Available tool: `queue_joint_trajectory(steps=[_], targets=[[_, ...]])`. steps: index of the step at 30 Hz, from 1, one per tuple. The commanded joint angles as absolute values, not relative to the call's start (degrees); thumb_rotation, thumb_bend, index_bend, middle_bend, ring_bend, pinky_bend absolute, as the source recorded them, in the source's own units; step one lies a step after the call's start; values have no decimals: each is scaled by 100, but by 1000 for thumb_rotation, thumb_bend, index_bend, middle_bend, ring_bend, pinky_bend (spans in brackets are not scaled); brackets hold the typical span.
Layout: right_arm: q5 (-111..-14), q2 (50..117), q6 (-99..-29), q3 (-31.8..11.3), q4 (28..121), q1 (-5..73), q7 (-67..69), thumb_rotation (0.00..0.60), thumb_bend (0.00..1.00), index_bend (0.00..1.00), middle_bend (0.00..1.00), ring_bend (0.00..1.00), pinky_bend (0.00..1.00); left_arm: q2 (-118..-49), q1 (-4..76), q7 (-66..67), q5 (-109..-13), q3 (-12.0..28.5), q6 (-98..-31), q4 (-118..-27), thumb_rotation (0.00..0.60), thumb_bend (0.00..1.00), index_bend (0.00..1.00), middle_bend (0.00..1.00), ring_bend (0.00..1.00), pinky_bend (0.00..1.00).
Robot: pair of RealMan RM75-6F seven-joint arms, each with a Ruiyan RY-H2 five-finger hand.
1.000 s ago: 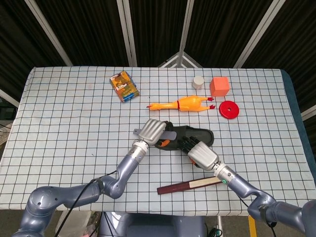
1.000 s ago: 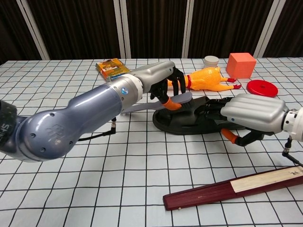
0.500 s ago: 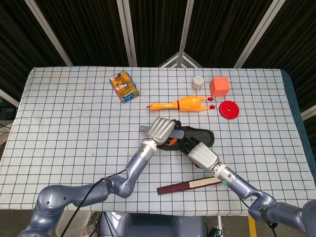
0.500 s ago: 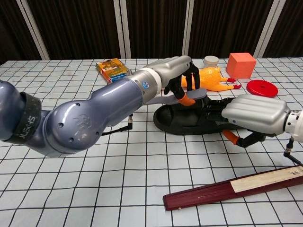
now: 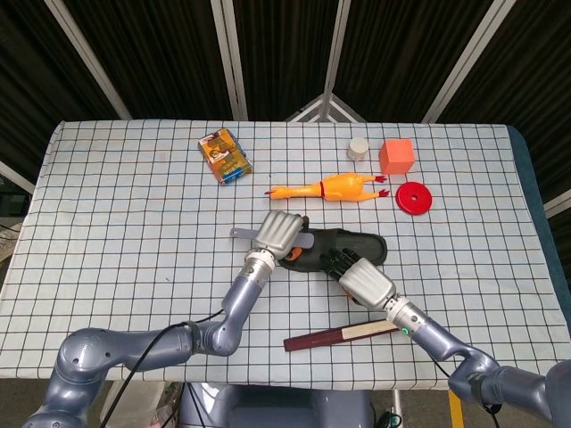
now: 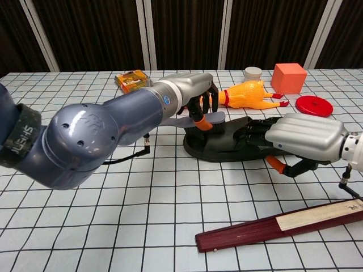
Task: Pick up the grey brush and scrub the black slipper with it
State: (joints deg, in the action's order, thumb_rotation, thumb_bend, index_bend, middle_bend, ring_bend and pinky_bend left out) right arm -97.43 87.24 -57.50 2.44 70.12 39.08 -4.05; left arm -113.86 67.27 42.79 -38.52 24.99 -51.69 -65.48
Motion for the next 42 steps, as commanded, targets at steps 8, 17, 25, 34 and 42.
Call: queue_joint_trajectory(steps=[8,17,25,34,42], targets=[[-9753,8727,-5785,301,7013,3899,-424,600,755,185,122,82,172,-11330,6944,4378,-3682,2592,-5460,-6879,600,455,662,685,559,674],[-9744,8640,-5882,318,7078,3870,-327,600,755,182,122,82,172,-11921,7149,3342,-4276,2626,-5110,-5881,600,455,662,687,559,674],[-9749,8629,-5875,352,7134,3868,-356,600,754,183,121,82,172,-12161,7212,2785,-4609,2685,-5103,-5501,600,455,660,686,559,674],[-9728,8696,-5812,344,7149,3905,-448,600,755,183,121,82,172,-11806,7075,3329,-4245,2615,-5070,-6010,600,455,666,688,559,675],[-9699,8779,-5750,331,7108,3942,-483,600,754,183,122,82,172,-11128,7016,5093,-2799,2563,-5761,-7349,600,455,665,688,559,674]])
